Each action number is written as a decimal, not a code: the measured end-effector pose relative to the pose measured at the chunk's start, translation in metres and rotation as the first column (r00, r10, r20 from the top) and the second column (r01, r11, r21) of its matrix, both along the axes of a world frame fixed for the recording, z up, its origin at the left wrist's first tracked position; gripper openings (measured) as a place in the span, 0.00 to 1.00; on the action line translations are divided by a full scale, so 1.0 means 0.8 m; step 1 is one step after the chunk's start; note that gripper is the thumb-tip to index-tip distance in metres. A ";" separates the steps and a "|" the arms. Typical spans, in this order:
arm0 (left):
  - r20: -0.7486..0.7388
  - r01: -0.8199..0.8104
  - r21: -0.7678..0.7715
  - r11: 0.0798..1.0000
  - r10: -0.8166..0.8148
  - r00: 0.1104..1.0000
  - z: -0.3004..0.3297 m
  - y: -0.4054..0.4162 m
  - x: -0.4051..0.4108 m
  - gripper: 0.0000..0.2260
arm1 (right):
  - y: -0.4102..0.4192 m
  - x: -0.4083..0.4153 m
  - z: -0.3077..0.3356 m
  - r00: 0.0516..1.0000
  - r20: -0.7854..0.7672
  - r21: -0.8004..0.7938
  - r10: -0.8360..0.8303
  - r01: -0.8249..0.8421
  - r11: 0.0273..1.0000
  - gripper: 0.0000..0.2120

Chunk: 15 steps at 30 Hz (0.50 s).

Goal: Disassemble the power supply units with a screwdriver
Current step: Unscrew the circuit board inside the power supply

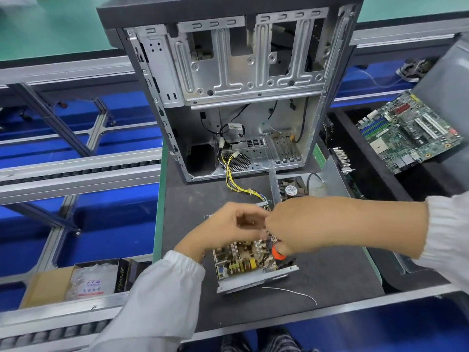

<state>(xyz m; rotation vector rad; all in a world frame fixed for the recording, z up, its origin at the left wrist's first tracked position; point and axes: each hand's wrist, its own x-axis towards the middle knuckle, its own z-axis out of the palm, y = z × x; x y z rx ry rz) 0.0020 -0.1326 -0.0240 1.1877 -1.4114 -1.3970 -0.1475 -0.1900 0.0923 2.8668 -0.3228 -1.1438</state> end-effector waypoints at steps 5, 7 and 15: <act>0.275 -0.260 -0.204 0.944 0.310 0.910 -0.011 -0.016 0.027 0.16 | 0.003 0.005 -0.009 0.988 -0.016 -0.122 0.155 -0.156 0.980 0.07; 0.549 -0.180 -0.211 0.961 0.269 0.791 -0.022 -0.023 0.032 0.17 | 0.005 0.003 -0.013 0.982 0.040 -0.128 0.183 -0.177 0.976 0.13; 0.670 -0.142 -0.151 0.978 0.207 0.713 -0.041 -0.025 0.031 0.14 | -0.015 0.002 -0.015 0.972 0.178 0.070 0.156 -0.170 0.983 0.14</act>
